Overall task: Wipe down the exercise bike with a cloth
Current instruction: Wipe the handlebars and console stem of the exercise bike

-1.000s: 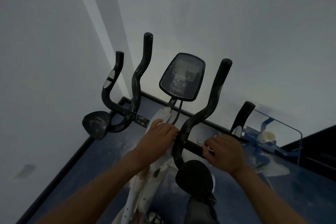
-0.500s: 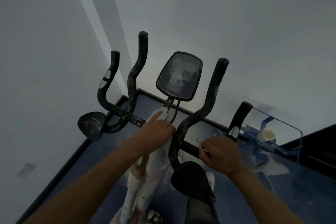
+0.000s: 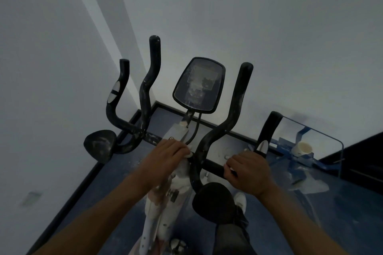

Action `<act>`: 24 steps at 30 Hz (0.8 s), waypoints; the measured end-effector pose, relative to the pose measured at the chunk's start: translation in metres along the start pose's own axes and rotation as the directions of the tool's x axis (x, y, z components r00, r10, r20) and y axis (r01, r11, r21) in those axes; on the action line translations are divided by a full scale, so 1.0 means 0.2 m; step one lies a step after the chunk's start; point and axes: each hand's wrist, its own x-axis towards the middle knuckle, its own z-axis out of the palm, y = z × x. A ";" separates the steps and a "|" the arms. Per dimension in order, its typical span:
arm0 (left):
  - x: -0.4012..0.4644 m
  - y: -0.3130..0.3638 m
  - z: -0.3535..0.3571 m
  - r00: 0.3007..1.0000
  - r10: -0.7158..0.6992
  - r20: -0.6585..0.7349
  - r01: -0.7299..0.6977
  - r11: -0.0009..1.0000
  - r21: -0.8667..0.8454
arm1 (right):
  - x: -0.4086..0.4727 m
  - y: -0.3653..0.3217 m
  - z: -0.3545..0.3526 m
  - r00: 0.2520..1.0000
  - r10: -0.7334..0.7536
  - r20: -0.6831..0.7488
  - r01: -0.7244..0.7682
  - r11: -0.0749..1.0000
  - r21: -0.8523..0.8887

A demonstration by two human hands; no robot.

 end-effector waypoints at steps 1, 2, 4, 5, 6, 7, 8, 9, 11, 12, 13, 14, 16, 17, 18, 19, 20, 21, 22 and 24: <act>0.00 0.03 0.00 0.999 -0.026 -0.019 0.025 0.999 -0.028 | 0.00 0.00 0.00 1.000 0.001 -0.006 -0.001 1.000 0.005; 0.00 0.06 0.01 0.998 -0.056 -0.027 0.054 0.997 -0.053 | 0.00 0.00 0.00 1.000 0.000 -0.010 0.000 1.000 0.008; 0.03 0.12 0.03 0.993 -0.111 -0.041 0.107 0.989 -0.106 | 0.00 0.00 0.00 1.000 -0.005 -0.019 0.005 1.000 0.008; 0.05 0.14 0.04 0.989 -0.137 -0.051 0.129 0.982 -0.139 | 0.01 0.00 0.00 1.000 -0.006 -0.025 0.006 1.000 0.006; 0.05 0.14 0.04 0.986 -0.162 -0.050 0.151 0.973 -0.172 | 0.01 0.00 0.00 1.000 -0.006 -0.029 0.006 1.000 0.006; 0.03 0.14 0.05 0.983 -0.179 -0.039 0.169 0.967 -0.189 | 0.01 0.00 0.00 0.999 -0.007 -0.032 0.008 1.000 0.007; 0.01 0.14 0.04 0.982 -0.187 -0.025 0.178 0.965 -0.192 | 0.01 0.00 0.00 0.999 -0.009 -0.033 0.009 1.000 0.008; -0.03 0.12 0.05 0.983 -0.186 -0.013 0.180 0.965 -0.191 | 0.00 0.00 0.00 0.999 -0.008 -0.032 0.009 1.000 0.010; -0.09 0.11 0.04 0.983 -0.184 -0.012 0.179 0.964 -0.196 | 0.00 0.00 0.00 1.000 -0.006 -0.031 0.007 1.000 0.010; -0.10 0.11 0.03 0.981 -0.193 -0.023 0.184 0.962 -0.203 | 0.00 0.00 0.01 1.000 -0.004 -0.030 0.005 1.000 0.007; -0.10 0.11 0.02 0.977 -0.208 -0.044 0.195 0.959 -0.205 | -0.01 0.00 0.01 1.000 -0.002 -0.027 0.002 1.000 0.004; -0.08 0.12 0.02 0.970 -0.233 -0.066 0.214 0.954 -0.211 | -0.01 0.00 0.01 1.000 -0.001 -0.022 0.001 1.000 0.001; -0.02 0.13 0.02 0.957 -0.279 -0.078 0.252 0.934 -0.252 | 0.00 0.00 0.01 1.000 -0.001 -0.013 0.001 1.000 -0.006; 0.02 0.12 0.03 0.954 -0.290 -0.074 0.259 0.924 -0.281 | 0.00 0.00 0.01 1.000 -0.001 -0.009 0.001 1.000 -0.009; 0.05 0.12 0.03 0.952 -0.297 -0.069 0.265 0.919 -0.293 | 0.00 0.00 0.01 1.000 0.000 -0.006 0.000 1.000 -0.011; 0.08 0.11 0.04 0.957 -0.282 -0.064 0.252 0.923 -0.292 | 0.00 0.00 0.01 1.000 0.000 -0.003 0.000 1.000 -0.012; 0.11 0.10 0.04 0.962 -0.272 -0.038 0.250 0.926 -0.282 | 0.00 0.00 0.01 1.000 0.000 -0.002 0.000 1.000 -0.014; 0.12 0.08 0.05 0.963 -0.269 -0.014 0.256 0.929 -0.267 | 0.00 0.00 0.01 1.000 0.000 -0.002 0.000 1.000 -0.018; 0.12 0.08 0.05 0.963 -0.270 0.010 0.263 0.929 -0.261 | 0.00 0.00 0.01 1.000 0.000 -0.001 0.000 1.000 -0.021; 0.07 0.07 0.06 0.964 -0.267 -0.001 0.261 0.940 -0.222 | 0.00 0.00 0.01 1.000 0.000 0.004 0.000 1.000 -0.018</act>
